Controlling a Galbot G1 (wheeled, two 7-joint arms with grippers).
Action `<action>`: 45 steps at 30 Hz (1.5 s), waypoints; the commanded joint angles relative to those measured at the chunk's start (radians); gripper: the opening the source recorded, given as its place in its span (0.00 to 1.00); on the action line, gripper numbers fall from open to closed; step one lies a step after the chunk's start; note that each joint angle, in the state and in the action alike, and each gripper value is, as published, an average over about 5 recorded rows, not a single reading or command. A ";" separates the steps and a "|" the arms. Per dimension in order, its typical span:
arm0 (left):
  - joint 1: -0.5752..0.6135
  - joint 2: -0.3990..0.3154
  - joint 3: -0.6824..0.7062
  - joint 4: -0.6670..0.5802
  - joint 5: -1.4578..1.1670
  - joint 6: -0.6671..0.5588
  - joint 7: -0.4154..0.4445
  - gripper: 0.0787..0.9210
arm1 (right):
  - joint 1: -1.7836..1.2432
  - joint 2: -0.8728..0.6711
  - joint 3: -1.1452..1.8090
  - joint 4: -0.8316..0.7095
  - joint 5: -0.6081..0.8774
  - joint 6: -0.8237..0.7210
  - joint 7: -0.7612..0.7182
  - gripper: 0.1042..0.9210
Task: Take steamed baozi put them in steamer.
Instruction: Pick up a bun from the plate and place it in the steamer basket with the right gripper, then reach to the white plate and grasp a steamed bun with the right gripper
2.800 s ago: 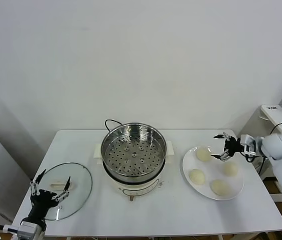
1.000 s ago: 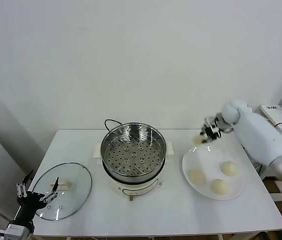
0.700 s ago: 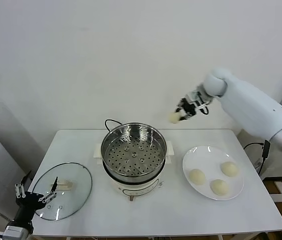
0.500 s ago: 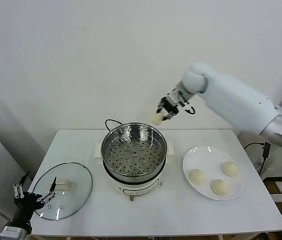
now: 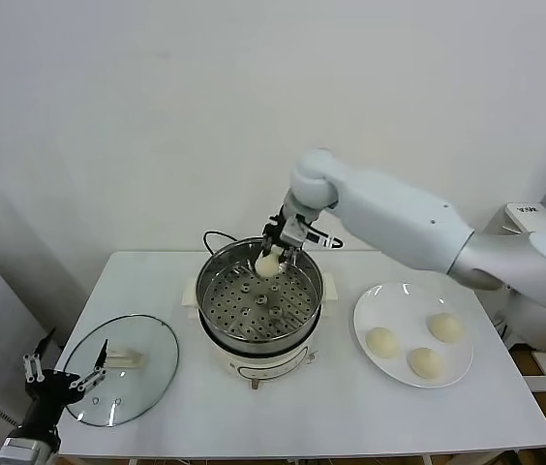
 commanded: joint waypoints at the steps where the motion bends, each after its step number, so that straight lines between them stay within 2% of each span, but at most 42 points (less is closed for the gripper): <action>1: 0.007 -0.001 -0.011 0.000 -0.006 -0.001 0.000 0.88 | -0.070 0.063 0.035 -0.058 -0.133 0.098 0.003 0.29; 7: 0.017 -0.005 -0.020 0.006 -0.009 -0.010 0.001 0.88 | -0.100 0.088 0.092 -0.137 -0.199 0.135 0.008 0.29; 10: 0.018 -0.010 -0.020 0.007 -0.008 -0.012 0.001 0.88 | -0.110 0.098 0.117 -0.167 -0.217 0.153 0.017 0.32; 15: 0.020 -0.017 -0.012 0.008 -0.002 -0.012 0.001 0.88 | -0.122 0.108 0.148 -0.179 -0.243 0.166 0.041 0.48; 22: 0.016 -0.017 -0.007 0.006 0.004 -0.010 0.001 0.88 | -0.097 0.098 0.170 -0.165 -0.173 0.155 0.044 0.73; 27: 0.017 -0.018 -0.008 0.004 0.005 -0.011 0.001 0.88 | 0.002 0.039 0.157 -0.124 0.057 0.047 -0.002 0.86; 30: 0.020 -0.019 -0.009 0.005 0.005 -0.013 0.001 0.88 | 0.086 -0.029 0.099 -0.120 0.269 -0.077 -0.008 0.88; 34: 0.022 -0.019 -0.010 0.003 0.004 -0.014 0.001 0.88 | 0.224 -0.162 -0.114 -0.141 0.701 -0.411 0.027 0.88; 36: 0.020 -0.018 -0.011 0.001 0.003 -0.012 0.001 0.88 | 0.262 -0.218 -0.182 -0.175 0.822 -0.542 0.013 0.88; 41: 0.014 -0.025 -0.008 0.001 0.003 -0.009 0.000 0.88 | 0.259 -0.314 -0.251 -0.274 0.817 -0.643 -0.077 0.88; 45: 0.016 -0.035 -0.007 0.000 0.005 -0.009 0.000 0.88 | 0.216 -0.421 -0.314 -0.172 0.804 -0.684 -0.069 0.88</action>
